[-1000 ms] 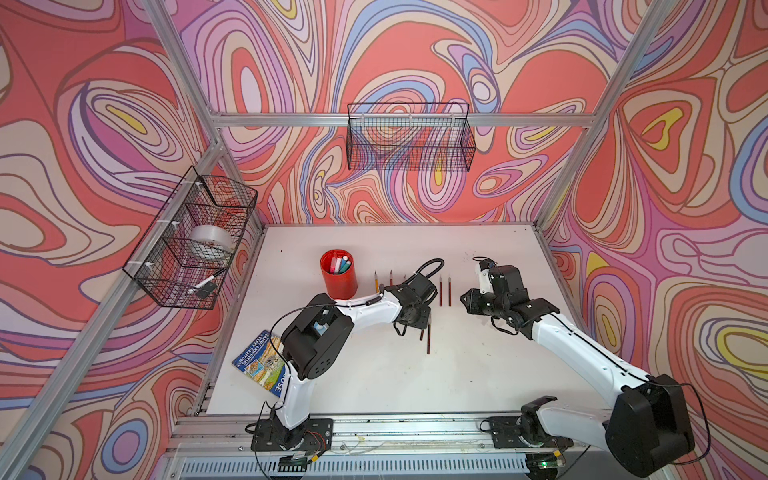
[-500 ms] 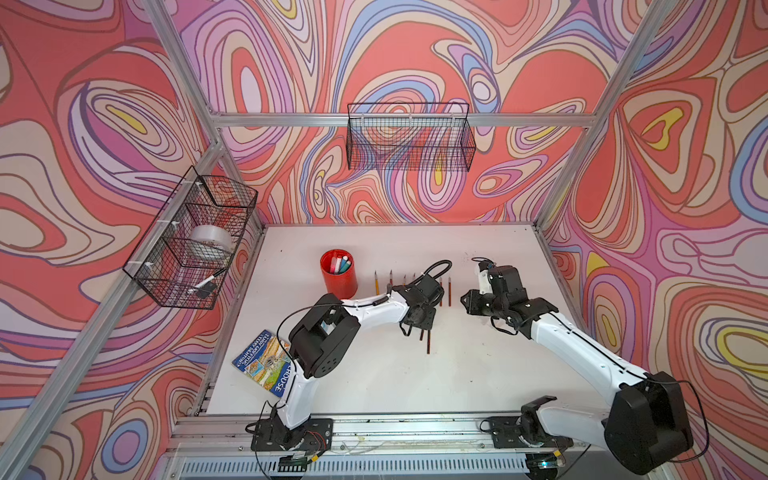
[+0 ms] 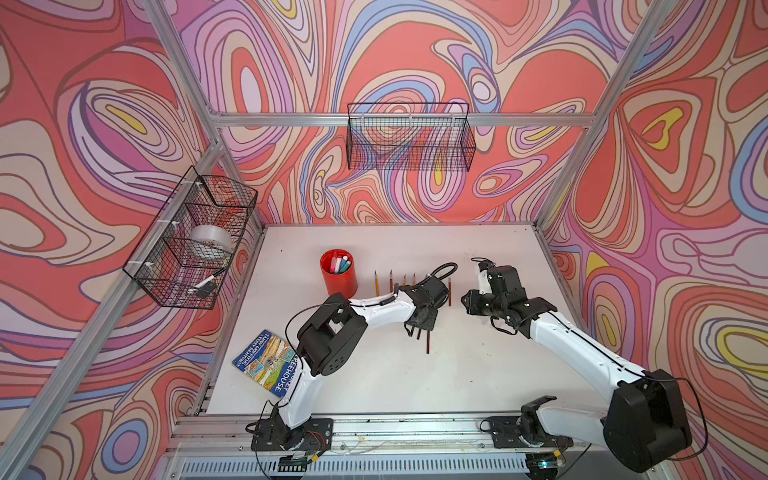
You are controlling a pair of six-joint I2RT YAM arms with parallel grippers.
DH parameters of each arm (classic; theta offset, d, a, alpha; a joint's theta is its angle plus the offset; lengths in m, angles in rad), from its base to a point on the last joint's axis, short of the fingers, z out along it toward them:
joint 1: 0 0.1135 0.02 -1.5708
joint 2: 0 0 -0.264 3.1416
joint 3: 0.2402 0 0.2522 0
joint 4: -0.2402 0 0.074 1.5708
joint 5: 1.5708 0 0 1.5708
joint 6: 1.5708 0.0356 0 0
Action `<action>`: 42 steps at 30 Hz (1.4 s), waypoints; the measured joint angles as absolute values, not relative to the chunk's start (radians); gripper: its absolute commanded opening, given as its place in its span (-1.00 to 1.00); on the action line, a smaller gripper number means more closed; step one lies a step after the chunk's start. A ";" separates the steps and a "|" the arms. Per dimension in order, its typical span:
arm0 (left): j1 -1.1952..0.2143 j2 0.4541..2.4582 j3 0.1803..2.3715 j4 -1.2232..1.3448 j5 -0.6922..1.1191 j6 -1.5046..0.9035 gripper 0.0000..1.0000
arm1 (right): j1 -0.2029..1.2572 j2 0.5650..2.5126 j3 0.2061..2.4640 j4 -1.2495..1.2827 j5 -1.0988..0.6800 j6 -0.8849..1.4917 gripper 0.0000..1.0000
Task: Remove protective caps from carving knives
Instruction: Pick up the carving knife from the center of the board.
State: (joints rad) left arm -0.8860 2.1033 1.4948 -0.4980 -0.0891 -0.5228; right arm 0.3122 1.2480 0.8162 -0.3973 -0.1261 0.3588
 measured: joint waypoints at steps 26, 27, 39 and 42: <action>-0.926 2.043 1.390 -0.452 -0.106 -0.548 -0.73 | 0.312 1.260 0.816 -0.398 -0.124 0.359 -0.57; -0.930 2.036 1.379 -0.448 -0.108 -0.552 -0.73 | 0.312 1.260 0.816 -0.398 -0.126 0.359 -0.57; -0.954 1.934 1.227 -0.402 -0.117 -0.602 -0.76 | 0.312 1.260 0.816 -0.398 -0.141 0.360 -0.57; -0.956 1.909 1.189 -0.389 -0.117 -0.616 -0.74 | 0.312 1.260 0.816 -0.398 -0.146 0.360 -0.57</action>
